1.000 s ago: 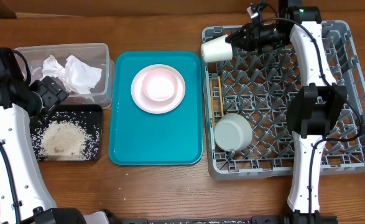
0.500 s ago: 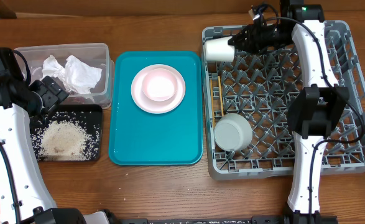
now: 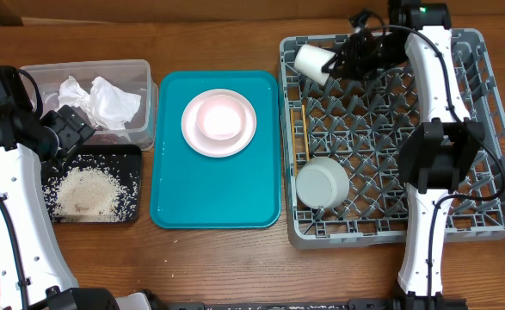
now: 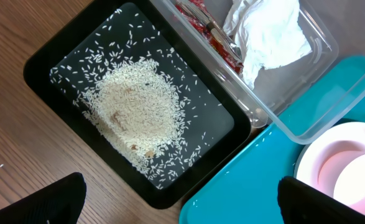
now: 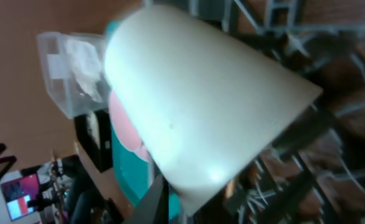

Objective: Sort waste into correct bins and load items into the dishwasher
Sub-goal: 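Lower the white bowl into the rack and release it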

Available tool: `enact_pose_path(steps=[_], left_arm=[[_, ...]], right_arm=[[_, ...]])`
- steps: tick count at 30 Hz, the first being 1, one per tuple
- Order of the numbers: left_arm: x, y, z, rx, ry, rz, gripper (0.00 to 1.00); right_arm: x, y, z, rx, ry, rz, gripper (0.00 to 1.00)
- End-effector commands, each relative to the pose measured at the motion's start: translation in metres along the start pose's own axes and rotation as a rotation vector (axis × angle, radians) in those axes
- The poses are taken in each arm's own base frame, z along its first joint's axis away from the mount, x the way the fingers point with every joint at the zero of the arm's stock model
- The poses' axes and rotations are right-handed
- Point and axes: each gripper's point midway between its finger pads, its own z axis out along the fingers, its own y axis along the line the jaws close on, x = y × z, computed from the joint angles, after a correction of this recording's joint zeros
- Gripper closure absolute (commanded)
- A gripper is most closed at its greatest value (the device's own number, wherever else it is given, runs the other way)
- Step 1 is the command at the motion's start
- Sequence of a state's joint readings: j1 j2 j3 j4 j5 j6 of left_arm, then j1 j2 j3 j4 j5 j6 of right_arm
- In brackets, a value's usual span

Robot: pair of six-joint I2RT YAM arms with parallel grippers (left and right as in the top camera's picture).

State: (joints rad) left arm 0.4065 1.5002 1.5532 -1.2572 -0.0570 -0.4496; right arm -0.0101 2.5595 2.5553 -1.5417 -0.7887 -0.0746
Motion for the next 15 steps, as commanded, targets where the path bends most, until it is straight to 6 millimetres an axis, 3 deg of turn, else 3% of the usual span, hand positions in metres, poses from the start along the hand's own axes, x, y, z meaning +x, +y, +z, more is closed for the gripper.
enact_pose_path(steps=[1,9,15], left_arm=[[-0.004,-0.002,-0.003,0.004,-0.012,0.008,0.0],[-0.004,-0.001,-0.003,0.003,-0.012,0.006,0.0],[-0.004,-0.002,-0.003,0.004,-0.012,0.01,0.0]], right_arm=[[0.009,-0.062,0.008,0.258,0.053,0.063,0.88],[0.029,-0.073,-0.011,0.362,0.106,0.115,0.81],[0.031,-0.057,-0.045,0.45,0.054,0.087,0.8]])
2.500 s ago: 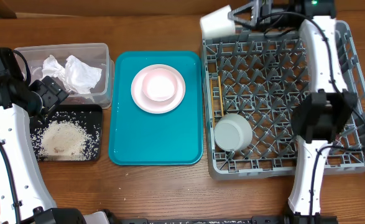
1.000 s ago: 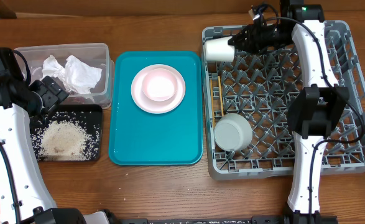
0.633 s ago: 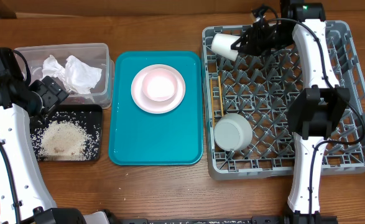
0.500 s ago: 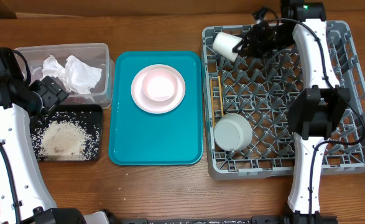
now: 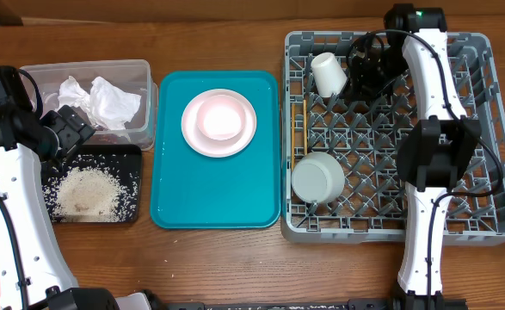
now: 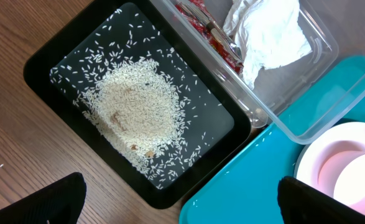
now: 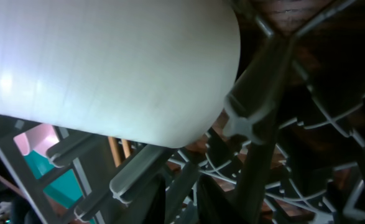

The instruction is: Sort waste into correct bins and load items into the dishwasher

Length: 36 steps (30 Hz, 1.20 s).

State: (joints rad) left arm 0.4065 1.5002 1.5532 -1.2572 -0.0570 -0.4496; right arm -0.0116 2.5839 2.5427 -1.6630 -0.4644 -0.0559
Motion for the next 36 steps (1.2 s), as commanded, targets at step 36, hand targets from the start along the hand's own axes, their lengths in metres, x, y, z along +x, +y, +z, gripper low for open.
enact_pose_path(steps=[36], left_arm=[[-0.004,-0.002,-0.002,0.004,-0.011,0.009,0.0]], right_arm=[[-0.061,0.11,-0.058,0.343,-0.555,-0.309,0.96]])
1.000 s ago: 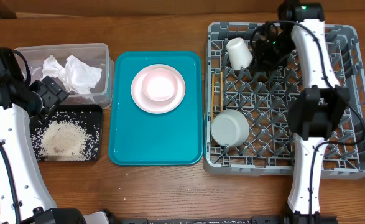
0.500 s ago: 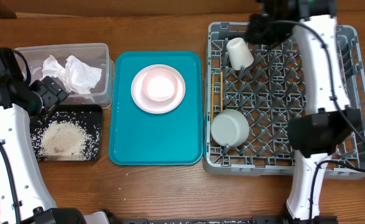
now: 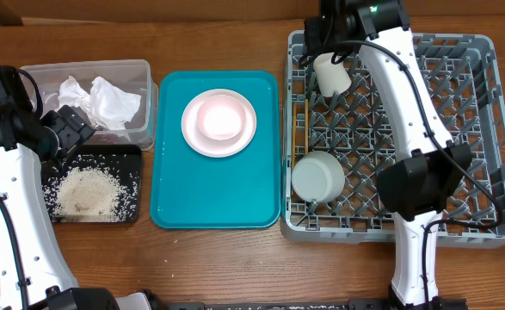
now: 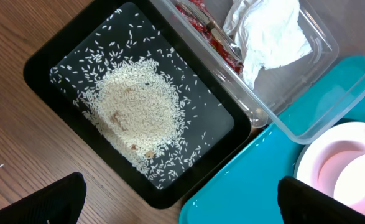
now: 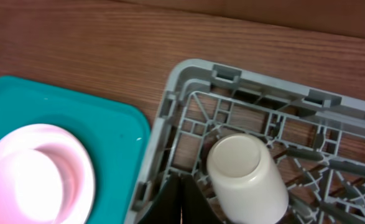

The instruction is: Sort waste into correct bins and load items into the dishwasher

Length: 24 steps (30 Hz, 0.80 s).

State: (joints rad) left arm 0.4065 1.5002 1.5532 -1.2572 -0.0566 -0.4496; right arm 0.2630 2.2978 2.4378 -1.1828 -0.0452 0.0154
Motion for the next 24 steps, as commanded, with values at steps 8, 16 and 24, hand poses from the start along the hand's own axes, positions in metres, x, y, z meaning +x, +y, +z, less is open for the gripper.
enact_pose_path(steps=[8,16,24], left_arm=[[-0.004,-0.002,-0.002,0.003,-0.011,0.009,0.0],[-0.004,-0.002,-0.002,0.003,-0.011,0.009,0.0],[-0.004,-0.002,-0.002,0.003,-0.011,0.009,0.0]], right_arm=[[0.059,-0.045,0.056,0.157,0.157,0.064,0.96],[0.089,-0.066,0.031,0.301,0.274,0.101,0.96],[0.046,-0.04,0.005,0.24,0.098,0.089,0.96]])
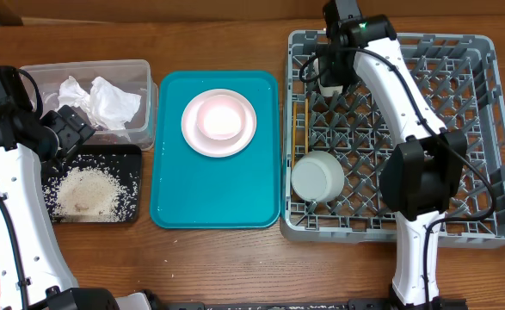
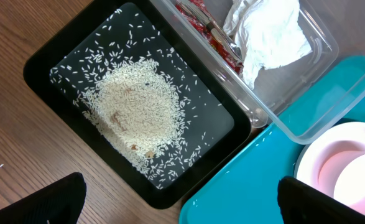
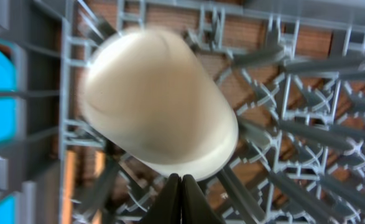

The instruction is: Sort waste into correct bins and load items into the dishwasher

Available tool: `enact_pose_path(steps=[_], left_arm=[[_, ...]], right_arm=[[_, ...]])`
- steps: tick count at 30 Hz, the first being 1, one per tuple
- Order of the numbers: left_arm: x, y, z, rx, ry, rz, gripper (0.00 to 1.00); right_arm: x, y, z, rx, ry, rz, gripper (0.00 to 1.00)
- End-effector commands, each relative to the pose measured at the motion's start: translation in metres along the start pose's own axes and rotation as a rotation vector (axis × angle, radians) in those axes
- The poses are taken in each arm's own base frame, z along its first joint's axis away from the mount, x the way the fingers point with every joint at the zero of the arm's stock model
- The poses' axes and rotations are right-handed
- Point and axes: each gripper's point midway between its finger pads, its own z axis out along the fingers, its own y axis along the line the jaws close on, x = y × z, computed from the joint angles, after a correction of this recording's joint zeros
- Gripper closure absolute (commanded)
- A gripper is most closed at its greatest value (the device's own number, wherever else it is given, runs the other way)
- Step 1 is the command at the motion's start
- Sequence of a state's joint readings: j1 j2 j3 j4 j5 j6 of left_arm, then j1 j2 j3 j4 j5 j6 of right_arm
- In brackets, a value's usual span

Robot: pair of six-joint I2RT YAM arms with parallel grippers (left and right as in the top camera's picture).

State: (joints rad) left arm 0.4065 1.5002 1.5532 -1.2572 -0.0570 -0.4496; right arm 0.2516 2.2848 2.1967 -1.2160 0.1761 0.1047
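A cream cup (image 3: 160, 106) stands bottom-up between the pegs at the far-left corner of the grey dishwasher rack (image 1: 471, 129). My right gripper (image 3: 182, 202) is shut, empty, its tips touching the cup's lower rim; from overhead the right gripper (image 1: 336, 67) covers most of the cup (image 1: 329, 84). A pale bowl (image 1: 319, 176) lies upside down in the rack. A pink bowl on a plate (image 1: 218, 120) sits on the teal tray (image 1: 209, 189). My left gripper (image 2: 179, 211) hangs open over the black tray's near corner.
The black tray (image 2: 51, 53) holds rice (image 2: 135, 112). Behind it a clear bin (image 2: 322, 46) holds crumpled tissue (image 2: 266, 31) and a red wrapper. Chopsticks (image 1: 304, 125) lie along the rack's left edge. The left arm (image 1: 11, 181) runs down the table's left side.
My right gripper was shut, higher up over the rack's far-left corner, looking down at the cup. Now it is low, its shut tips against the cup's rim. The left arm has not moved.
The right gripper first held the cup on its side at the rack's far-left corner. Then the cup stood bottom-up in the rack, the gripper just right of it. Then the gripper was shut above the corner, and now it touches the cup.
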Motion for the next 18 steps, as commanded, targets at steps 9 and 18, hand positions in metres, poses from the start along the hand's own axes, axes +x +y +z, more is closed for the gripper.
enact_pose_path(steps=[9,18], left_arm=[[-0.004,-0.002,-0.002,0.003,-0.01,0.009,0.0],[-0.004,-0.002,-0.002,0.003,-0.01,0.009,0.0]], right_arm=[[-0.052,0.016,-0.014,-0.043,-0.228,0.034,0.96],[-0.036,0.015,0.009,-0.019,-0.157,0.011,0.96]])
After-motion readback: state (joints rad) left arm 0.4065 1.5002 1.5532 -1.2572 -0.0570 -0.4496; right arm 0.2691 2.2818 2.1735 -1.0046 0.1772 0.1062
